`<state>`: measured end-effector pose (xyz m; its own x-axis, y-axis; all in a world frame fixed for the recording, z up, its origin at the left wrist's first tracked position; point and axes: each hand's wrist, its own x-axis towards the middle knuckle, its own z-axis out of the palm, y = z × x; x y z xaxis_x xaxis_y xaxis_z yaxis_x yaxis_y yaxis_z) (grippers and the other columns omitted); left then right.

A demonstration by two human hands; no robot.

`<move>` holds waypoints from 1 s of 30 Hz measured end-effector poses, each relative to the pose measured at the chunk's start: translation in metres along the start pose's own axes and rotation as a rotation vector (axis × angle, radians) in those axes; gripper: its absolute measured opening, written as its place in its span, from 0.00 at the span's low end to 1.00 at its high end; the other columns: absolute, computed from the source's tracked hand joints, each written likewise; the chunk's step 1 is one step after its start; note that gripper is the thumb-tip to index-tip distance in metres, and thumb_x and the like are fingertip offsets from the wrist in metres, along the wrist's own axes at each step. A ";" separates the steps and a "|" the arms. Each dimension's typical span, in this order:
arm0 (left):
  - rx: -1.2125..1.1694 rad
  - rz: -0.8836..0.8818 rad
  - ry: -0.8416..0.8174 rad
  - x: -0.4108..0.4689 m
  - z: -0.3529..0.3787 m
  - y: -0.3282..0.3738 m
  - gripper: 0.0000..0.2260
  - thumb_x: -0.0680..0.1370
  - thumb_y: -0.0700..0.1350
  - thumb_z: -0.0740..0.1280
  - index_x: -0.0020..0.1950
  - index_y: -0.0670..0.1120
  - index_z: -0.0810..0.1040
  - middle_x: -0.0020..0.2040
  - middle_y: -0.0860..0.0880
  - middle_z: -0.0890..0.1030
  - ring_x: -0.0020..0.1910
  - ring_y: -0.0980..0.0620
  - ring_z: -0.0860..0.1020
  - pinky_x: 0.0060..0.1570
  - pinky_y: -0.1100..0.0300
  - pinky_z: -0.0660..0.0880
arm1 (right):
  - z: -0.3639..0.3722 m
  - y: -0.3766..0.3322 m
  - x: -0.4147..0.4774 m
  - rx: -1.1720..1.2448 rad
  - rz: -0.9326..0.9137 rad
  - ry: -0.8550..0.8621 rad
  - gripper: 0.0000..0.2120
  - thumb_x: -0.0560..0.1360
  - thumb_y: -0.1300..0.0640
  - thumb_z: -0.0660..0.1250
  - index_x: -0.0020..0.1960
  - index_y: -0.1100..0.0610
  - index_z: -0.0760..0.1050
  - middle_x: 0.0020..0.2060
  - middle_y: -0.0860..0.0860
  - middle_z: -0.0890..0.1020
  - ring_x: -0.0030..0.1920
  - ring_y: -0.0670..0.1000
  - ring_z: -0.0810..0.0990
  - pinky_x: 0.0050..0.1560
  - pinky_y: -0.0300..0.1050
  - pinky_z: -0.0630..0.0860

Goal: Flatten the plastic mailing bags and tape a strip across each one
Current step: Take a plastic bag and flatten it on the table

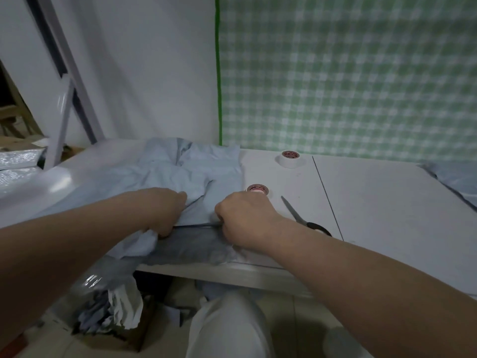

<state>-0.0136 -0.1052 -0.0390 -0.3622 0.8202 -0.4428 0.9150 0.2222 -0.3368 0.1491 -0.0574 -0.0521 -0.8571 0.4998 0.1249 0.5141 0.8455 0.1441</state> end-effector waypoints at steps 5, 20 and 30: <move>-0.329 0.039 -0.049 0.002 -0.030 -0.035 0.12 0.73 0.42 0.70 0.55 0.42 0.76 0.45 0.45 0.78 0.37 0.48 0.76 0.29 0.61 0.72 | -0.001 0.008 0.002 0.142 0.041 -0.052 0.09 0.75 0.53 0.63 0.52 0.55 0.77 0.51 0.54 0.78 0.51 0.57 0.78 0.41 0.43 0.68; -1.896 0.152 0.394 -0.015 -0.132 0.001 0.13 0.81 0.34 0.54 0.42 0.41 0.75 0.42 0.43 0.76 0.36 0.48 0.76 0.24 0.59 0.77 | -0.047 0.045 0.021 1.612 0.436 -0.094 0.13 0.80 0.53 0.57 0.61 0.56 0.71 0.53 0.55 0.77 0.49 0.56 0.77 0.52 0.52 0.77; -1.716 0.647 0.195 -0.018 -0.180 0.104 0.12 0.78 0.34 0.60 0.38 0.41 0.79 0.31 0.45 0.78 0.25 0.52 0.76 0.24 0.65 0.71 | -0.058 0.145 -0.050 2.362 0.265 0.173 0.21 0.70 0.53 0.56 0.53 0.63 0.79 0.51 0.61 0.80 0.49 0.61 0.80 0.54 0.65 0.75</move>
<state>0.1205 -0.0018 0.0837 -0.0141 0.9998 -0.0103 0.0844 0.0114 0.9964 0.2683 0.0297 0.0198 -0.7324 0.6808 0.0125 -0.4328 -0.4514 -0.7803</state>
